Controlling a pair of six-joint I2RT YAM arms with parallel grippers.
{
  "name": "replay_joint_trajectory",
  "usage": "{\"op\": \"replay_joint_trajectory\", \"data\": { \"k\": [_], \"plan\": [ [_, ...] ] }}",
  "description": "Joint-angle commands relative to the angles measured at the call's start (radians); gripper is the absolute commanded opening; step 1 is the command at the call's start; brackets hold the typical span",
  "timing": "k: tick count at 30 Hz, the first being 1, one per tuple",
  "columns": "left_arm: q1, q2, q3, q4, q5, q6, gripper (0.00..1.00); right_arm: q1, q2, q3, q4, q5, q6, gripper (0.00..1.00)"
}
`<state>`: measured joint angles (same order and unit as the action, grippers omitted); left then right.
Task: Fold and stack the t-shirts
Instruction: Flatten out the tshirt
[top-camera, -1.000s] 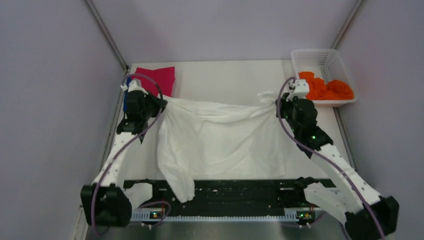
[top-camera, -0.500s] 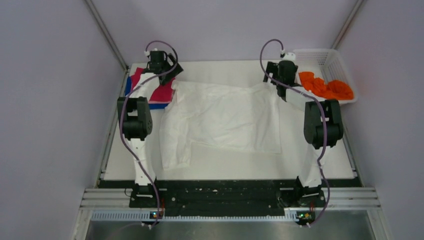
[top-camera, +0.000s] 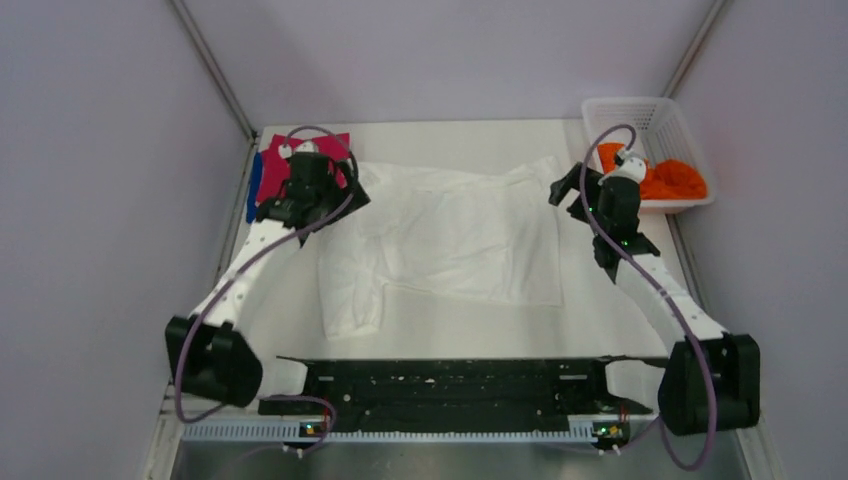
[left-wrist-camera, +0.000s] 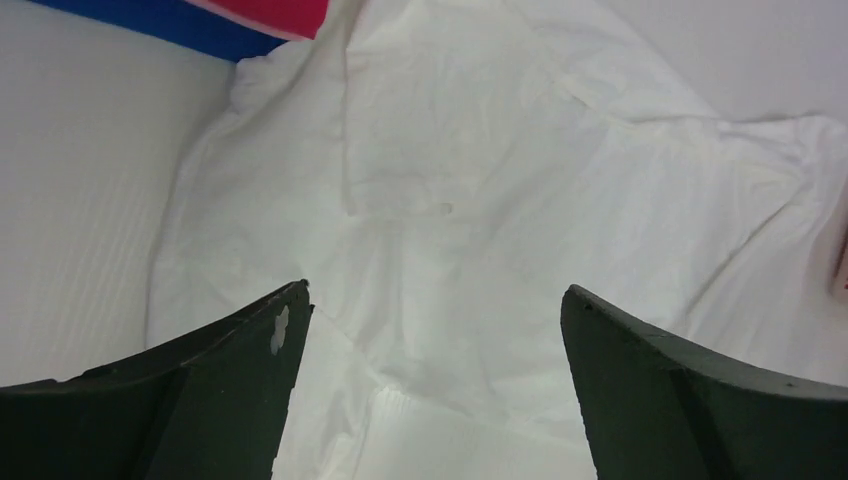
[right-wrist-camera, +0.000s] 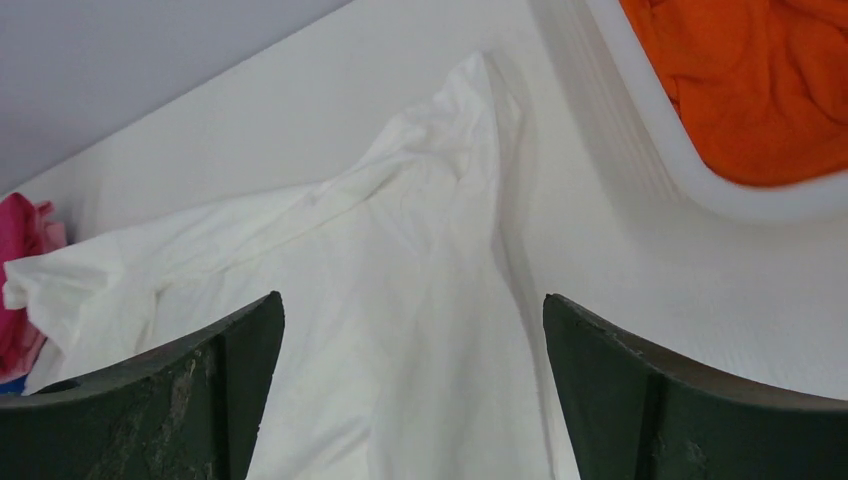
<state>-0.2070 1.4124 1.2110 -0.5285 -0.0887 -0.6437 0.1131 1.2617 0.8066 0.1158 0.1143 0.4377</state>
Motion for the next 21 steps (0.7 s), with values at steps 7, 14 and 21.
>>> {"op": "replay_joint_trajectory", "data": {
  "k": [7, 14, 21],
  "plan": [
    [0.004, -0.512, -0.485, -0.444, -0.123, -0.291, 0.96, -0.018, -0.388, -0.246, -0.307, -0.065, 0.256, 0.99],
    [0.004, -0.504, -0.671, -0.401, -0.114, -0.411, 0.8, -0.018, -0.403, -0.263, -0.412, -0.073, 0.228, 0.97],
    [0.004, -0.362, -0.733, -0.283, -0.04, -0.436, 0.44, -0.02, -0.373, -0.261, -0.425, -0.074, 0.214, 0.92]
  ]
}}
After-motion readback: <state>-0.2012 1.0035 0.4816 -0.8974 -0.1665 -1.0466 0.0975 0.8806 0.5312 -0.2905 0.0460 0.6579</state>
